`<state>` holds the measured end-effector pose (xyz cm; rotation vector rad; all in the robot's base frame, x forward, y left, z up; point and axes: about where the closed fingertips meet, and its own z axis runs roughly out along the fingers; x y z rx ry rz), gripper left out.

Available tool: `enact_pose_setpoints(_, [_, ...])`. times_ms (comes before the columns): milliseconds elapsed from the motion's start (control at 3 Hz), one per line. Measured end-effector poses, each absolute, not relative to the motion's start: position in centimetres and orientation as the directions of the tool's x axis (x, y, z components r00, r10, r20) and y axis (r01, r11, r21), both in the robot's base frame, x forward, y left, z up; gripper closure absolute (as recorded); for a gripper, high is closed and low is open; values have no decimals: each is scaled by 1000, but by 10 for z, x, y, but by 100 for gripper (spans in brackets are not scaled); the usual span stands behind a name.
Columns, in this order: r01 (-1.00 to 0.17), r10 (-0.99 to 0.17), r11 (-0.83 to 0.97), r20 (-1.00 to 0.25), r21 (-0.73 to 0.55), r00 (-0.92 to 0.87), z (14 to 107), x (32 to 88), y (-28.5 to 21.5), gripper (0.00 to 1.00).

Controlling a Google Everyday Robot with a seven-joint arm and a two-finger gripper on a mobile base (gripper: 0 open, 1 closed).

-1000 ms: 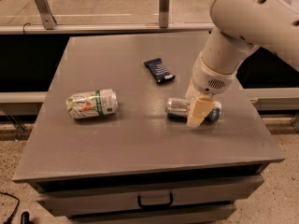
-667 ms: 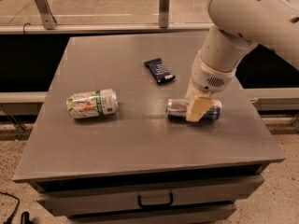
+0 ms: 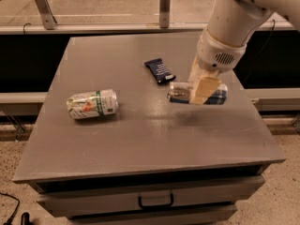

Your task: Pick redbull can

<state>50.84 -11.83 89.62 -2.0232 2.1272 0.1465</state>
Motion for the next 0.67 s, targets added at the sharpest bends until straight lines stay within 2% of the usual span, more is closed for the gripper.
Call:
enact_pose_setpoints(333, [-991,-955,41,-295,-123,-3,963,522,-110,100])
enact_pose_setpoints(667, [-991,-955,42,-297,-126,-3,962,523,-110,100])
